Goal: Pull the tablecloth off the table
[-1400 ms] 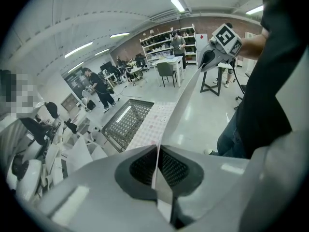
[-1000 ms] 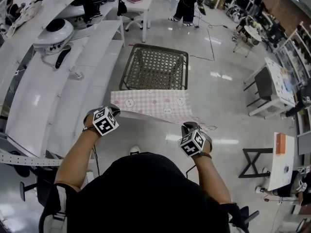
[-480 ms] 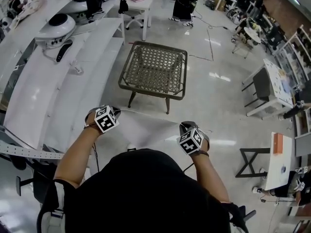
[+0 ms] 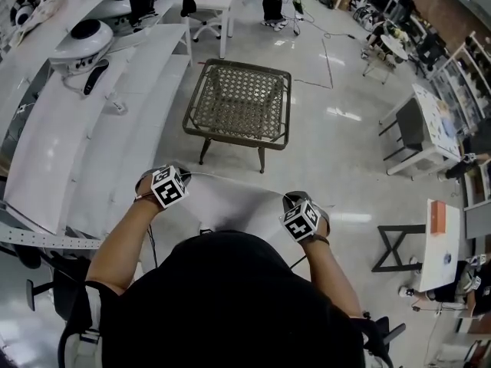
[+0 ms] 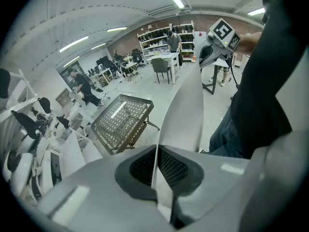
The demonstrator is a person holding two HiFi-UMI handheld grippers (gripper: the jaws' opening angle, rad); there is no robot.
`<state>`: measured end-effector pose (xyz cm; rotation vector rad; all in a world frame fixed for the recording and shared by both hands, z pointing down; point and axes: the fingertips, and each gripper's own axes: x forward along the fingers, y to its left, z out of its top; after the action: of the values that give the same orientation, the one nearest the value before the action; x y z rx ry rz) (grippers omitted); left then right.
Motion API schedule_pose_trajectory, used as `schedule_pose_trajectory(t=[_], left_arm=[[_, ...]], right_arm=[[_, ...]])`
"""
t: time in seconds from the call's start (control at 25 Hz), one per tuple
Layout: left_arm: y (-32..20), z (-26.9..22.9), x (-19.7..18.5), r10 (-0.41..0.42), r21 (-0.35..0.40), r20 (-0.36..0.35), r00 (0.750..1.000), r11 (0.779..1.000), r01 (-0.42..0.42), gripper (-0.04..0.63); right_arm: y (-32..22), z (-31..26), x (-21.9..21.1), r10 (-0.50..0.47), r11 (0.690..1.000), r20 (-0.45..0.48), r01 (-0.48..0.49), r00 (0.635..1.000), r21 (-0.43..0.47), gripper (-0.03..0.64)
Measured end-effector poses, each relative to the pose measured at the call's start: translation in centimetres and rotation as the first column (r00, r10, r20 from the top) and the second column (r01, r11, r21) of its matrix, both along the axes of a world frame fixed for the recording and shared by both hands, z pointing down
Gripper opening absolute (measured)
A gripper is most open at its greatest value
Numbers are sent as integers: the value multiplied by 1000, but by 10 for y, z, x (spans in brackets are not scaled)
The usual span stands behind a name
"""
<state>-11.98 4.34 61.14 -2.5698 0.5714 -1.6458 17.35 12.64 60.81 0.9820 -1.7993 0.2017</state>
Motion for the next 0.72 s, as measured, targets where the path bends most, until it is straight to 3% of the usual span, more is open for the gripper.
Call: schedule_pose_trajectory(t=[0.72], left_arm=[[-23, -33, 12, -18, 99, -19, 1000, 995, 20, 3]], right_arm=[[-35, -38, 17, 44, 996, -22, -42, 999, 82, 32]])
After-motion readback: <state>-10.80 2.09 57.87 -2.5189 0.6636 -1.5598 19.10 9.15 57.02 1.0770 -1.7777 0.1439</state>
